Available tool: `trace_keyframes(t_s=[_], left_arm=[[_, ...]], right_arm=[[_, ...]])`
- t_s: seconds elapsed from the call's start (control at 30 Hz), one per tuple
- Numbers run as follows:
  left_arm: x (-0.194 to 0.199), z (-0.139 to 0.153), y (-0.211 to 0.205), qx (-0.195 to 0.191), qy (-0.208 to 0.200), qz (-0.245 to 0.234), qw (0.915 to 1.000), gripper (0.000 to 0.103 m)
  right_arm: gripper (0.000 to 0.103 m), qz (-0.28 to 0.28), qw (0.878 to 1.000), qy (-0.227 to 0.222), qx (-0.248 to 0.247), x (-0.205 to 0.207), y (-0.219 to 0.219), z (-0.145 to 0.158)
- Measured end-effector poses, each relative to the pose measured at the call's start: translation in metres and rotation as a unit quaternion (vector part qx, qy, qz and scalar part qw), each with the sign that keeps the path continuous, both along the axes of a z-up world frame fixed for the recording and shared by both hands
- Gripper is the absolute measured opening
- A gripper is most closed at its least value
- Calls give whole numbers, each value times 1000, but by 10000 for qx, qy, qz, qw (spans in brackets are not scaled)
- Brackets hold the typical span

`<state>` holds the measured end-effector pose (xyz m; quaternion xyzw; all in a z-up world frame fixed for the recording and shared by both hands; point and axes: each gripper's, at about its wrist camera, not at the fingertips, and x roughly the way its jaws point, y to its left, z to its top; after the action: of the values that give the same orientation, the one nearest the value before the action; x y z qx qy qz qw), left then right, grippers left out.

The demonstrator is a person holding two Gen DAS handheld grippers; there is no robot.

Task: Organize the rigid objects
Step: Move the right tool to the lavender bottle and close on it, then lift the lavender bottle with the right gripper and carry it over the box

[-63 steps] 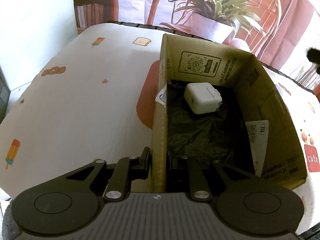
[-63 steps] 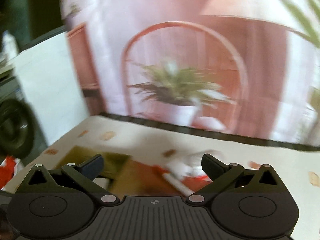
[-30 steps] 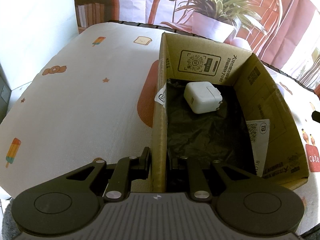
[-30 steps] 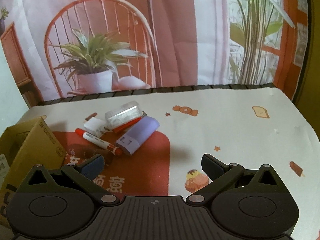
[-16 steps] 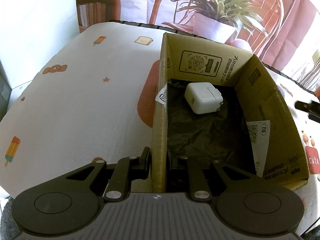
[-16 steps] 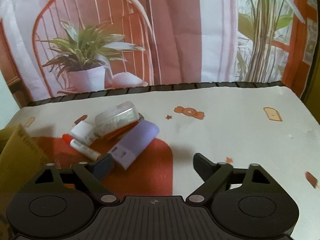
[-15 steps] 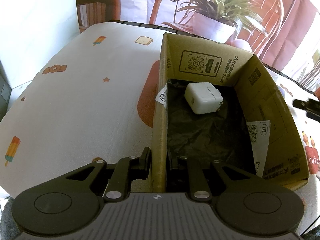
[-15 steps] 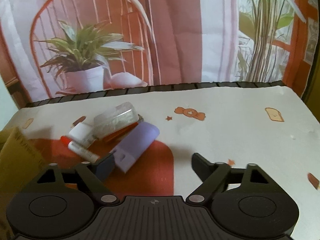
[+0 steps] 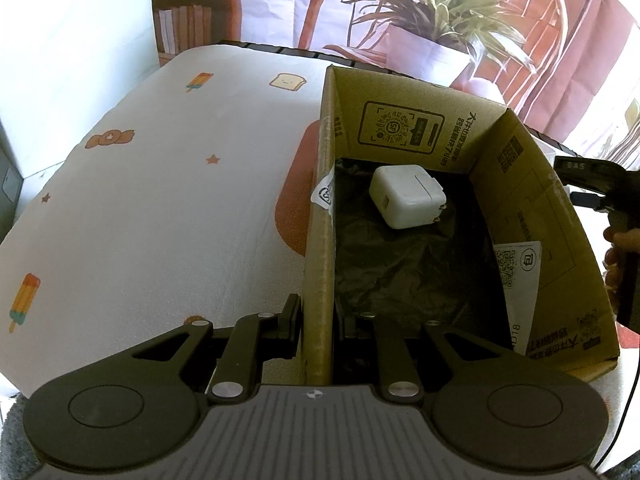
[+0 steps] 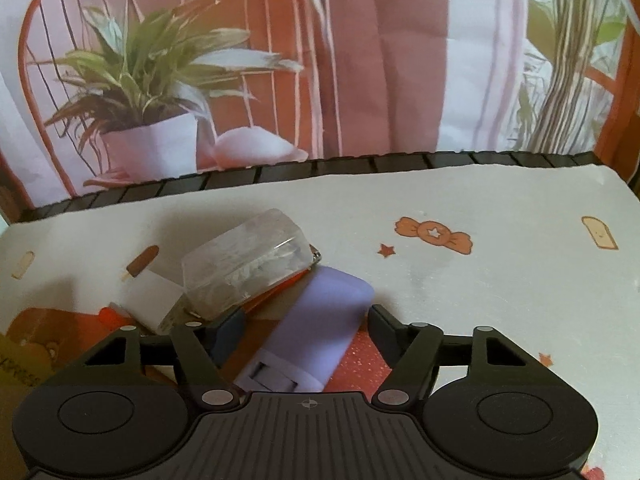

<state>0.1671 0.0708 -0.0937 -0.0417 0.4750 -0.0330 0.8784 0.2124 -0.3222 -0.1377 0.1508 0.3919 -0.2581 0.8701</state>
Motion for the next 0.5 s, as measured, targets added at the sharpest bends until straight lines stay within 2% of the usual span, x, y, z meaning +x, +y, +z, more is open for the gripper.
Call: trace_keyframes(t_s=[0.07, 0.1, 0.33, 0.5], left_arm=[[0, 0, 0, 0, 2, -1, 10000, 18], [0, 0, 0, -1, 1, 0, 10000, 18], [0, 0, 0, 0, 1, 0, 10000, 18], [0, 0, 0, -6, 2, 2, 10000, 18]], right_arm=[[58, -33, 9999, 106, -118, 3, 2, -2], [52, -50, 9998, 146, -150, 4, 2, -3], [42, -55, 9997, 151, -174, -5, 3, -3], [39, 11, 9997, 182, -171, -12, 6, -1]])
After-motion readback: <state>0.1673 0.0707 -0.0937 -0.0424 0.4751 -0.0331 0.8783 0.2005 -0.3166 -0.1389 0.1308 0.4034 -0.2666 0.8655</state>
